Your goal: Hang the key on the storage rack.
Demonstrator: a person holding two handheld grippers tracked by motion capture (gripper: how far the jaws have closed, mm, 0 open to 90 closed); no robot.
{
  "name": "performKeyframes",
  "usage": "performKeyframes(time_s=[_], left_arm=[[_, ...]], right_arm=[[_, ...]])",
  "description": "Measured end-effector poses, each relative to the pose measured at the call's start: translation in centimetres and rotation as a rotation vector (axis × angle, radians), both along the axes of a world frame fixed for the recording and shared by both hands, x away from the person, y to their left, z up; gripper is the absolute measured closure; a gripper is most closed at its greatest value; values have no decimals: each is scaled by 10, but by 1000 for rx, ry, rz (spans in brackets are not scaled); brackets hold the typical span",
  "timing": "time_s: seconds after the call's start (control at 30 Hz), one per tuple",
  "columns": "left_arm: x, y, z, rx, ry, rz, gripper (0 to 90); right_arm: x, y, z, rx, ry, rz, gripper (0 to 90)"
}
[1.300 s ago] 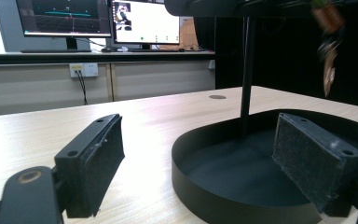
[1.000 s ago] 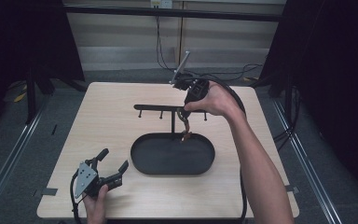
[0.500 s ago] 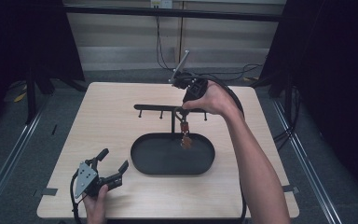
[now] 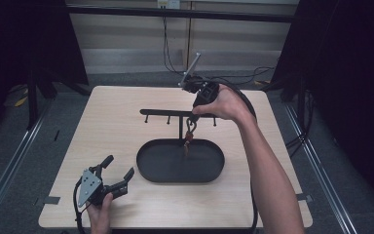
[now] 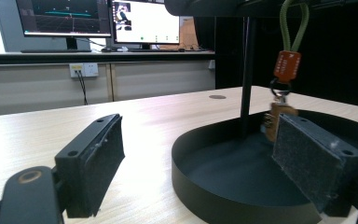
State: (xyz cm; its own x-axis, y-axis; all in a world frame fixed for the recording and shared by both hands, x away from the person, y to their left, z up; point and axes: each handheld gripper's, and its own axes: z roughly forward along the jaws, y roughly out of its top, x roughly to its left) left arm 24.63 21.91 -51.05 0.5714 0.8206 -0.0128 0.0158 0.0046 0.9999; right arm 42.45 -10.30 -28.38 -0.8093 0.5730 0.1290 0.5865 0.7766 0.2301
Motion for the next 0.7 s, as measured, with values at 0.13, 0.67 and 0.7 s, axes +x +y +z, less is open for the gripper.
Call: performKeyframes(time_s=[0.13, 0.67, 0.7], left_arm=[[0, 0, 0, -4, 2, 0, 160], [0, 0, 0, 5, 2, -3, 160], [0, 0, 0, 4, 1, -3, 160]], right_arm=[[-2, -6, 0, 26, 4, -6, 763], [-29, -30, -2, 179, -19, -33, 654], [-32, -31, -3, 190, -24, -42, 655]])
